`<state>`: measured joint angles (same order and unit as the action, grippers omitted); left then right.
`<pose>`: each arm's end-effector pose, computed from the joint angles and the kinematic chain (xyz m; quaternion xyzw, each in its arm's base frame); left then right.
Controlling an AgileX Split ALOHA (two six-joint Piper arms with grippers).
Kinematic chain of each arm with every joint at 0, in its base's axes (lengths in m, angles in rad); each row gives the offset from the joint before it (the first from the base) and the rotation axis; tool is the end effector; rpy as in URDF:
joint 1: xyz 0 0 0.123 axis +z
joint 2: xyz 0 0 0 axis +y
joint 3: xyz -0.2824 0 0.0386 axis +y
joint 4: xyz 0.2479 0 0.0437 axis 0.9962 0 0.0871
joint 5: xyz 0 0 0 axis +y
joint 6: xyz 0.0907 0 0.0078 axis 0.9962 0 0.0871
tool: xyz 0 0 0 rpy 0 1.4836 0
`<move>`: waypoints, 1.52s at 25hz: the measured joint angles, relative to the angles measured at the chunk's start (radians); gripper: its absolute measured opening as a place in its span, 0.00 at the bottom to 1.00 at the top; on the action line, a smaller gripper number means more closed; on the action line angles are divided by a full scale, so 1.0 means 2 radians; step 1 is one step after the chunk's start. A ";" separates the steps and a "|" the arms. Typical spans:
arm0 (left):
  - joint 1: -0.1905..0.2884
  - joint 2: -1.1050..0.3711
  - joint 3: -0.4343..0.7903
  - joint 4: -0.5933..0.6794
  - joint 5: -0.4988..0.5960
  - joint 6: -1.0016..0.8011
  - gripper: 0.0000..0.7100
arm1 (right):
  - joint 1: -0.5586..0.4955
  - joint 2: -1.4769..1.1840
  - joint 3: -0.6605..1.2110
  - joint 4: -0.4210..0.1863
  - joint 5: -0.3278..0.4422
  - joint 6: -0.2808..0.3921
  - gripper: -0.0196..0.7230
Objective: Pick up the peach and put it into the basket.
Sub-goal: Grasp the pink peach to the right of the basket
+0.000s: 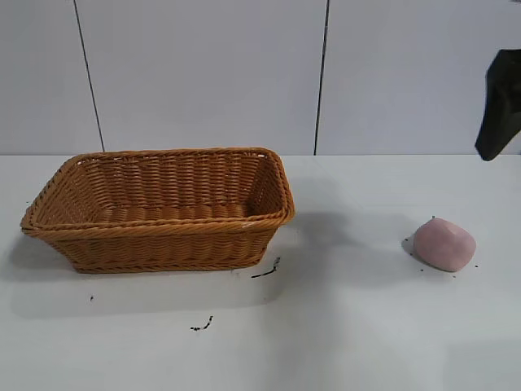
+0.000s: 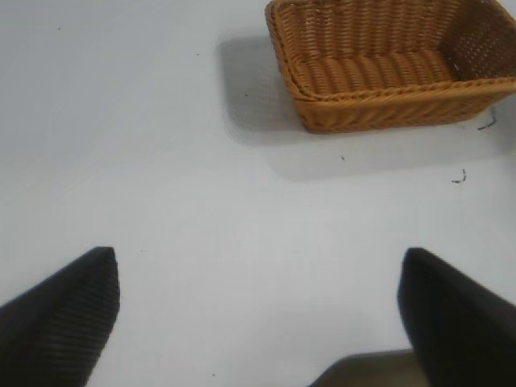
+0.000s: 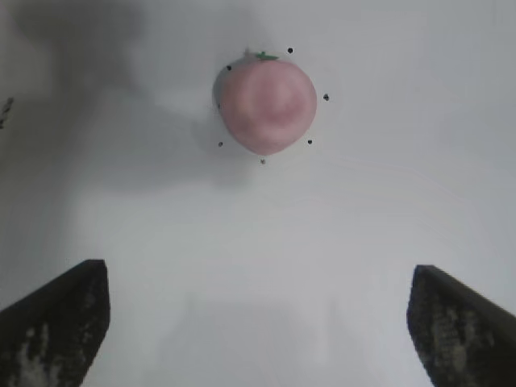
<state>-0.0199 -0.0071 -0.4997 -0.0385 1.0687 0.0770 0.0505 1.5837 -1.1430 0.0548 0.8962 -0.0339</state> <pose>-0.0063 -0.0029 0.2765 0.0422 0.8523 -0.0043 0.5213 0.3131 0.0197 0.2523 -0.0282 0.9865 0.0252 0.1596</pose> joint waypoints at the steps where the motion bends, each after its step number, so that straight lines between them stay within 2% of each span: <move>1: 0.000 0.000 0.000 0.000 0.000 0.000 0.97 | 0.000 0.024 -0.016 0.000 0.000 0.000 0.95; 7: 0.000 0.000 0.000 0.000 0.000 0.000 0.97 | 0.000 0.127 -0.077 0.000 -0.005 -0.003 0.95; 21: 0.000 0.000 0.000 0.000 0.000 0.000 0.97 | 0.000 0.256 -0.081 0.005 -0.105 -0.004 0.95; 29: 0.000 0.000 0.000 0.000 0.000 0.000 0.97 | 0.000 0.265 -0.082 0.007 -0.114 -0.004 0.95; 30: 0.000 0.000 0.000 0.000 0.000 0.000 0.97 | 0.000 0.266 -0.082 0.007 -0.113 -0.004 0.93; 31: 0.000 0.000 0.000 0.000 0.000 0.000 0.97 | 0.000 0.267 -0.082 0.008 -0.109 -0.004 0.76; 32: 0.000 0.000 0.000 0.000 0.000 0.000 0.97 | 0.000 0.267 -0.082 0.009 -0.106 -0.004 0.65; 35: 0.000 0.000 0.000 0.000 0.000 0.000 0.97 | 0.000 0.267 -0.083 0.009 -0.104 -0.004 0.26; 37: 0.000 0.000 0.000 0.000 0.000 0.000 0.97 | 0.000 0.260 -0.084 0.011 -0.102 -0.009 0.14; 38: 0.000 0.000 0.000 0.000 0.000 0.000 0.97 | 0.000 0.255 -0.084 0.011 -0.099 -0.013 0.12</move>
<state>-0.0199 -0.0071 -0.4997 -0.0385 1.0687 0.0770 0.0505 2.0941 -1.3101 0.0765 0.6973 -0.0589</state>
